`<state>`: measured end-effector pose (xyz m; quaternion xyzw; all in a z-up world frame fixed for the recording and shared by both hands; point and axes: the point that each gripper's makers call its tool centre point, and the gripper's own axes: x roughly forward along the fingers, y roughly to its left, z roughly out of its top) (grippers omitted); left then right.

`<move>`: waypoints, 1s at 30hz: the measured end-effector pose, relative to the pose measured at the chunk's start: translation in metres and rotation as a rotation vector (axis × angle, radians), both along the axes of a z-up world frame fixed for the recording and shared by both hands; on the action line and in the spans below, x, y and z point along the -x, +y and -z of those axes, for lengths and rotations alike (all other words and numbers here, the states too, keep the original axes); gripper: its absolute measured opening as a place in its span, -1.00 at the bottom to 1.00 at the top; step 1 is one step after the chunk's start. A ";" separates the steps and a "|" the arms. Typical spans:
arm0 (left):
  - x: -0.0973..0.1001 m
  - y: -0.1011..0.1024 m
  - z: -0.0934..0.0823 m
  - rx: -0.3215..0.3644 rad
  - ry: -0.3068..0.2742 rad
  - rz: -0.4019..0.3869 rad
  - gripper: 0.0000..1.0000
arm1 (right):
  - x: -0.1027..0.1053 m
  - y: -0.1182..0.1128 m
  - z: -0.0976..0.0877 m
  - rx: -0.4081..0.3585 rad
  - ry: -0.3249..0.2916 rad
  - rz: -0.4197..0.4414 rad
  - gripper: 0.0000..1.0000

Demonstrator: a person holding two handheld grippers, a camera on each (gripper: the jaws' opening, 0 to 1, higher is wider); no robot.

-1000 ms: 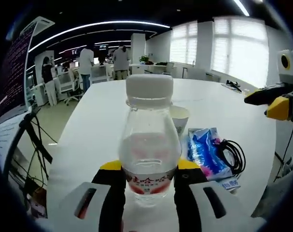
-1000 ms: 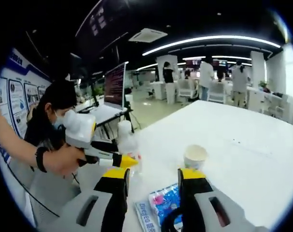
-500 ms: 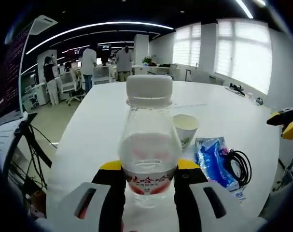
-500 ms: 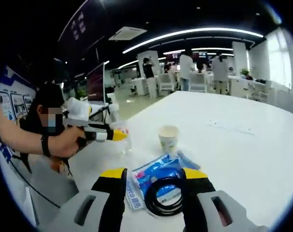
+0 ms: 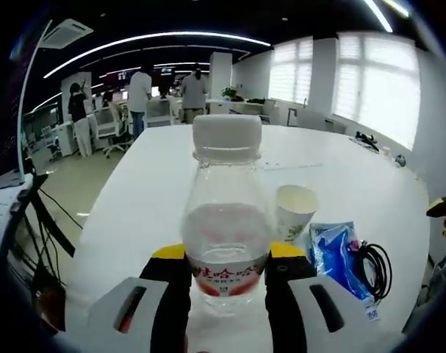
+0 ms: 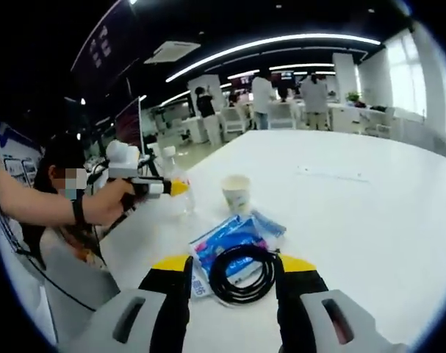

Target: Arrange the tabletop items into an orderly group along one side of the table until the central work area is clear of visible clutter.

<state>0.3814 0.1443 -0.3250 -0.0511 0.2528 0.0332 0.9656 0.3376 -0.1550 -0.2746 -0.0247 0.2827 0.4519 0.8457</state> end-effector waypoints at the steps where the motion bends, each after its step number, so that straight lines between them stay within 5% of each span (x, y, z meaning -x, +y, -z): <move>1: -0.001 -0.002 0.000 0.003 -0.003 -0.002 -0.24 | 0.001 -0.002 0.001 0.003 0.001 0.003 -0.10; 17: -0.020 -0.012 0.009 -0.009 0.002 0.011 -0.24 | -0.002 -0.029 0.002 0.008 0.016 0.067 -0.14; 26: -0.025 -0.013 0.015 -0.061 -0.017 -0.015 -0.23 | -0.007 -0.026 -0.011 -0.094 0.041 0.096 -0.09; 30: -0.028 -0.010 0.017 -0.055 -0.035 -0.050 -0.22 | -0.009 -0.029 -0.009 -0.083 0.037 0.111 -0.12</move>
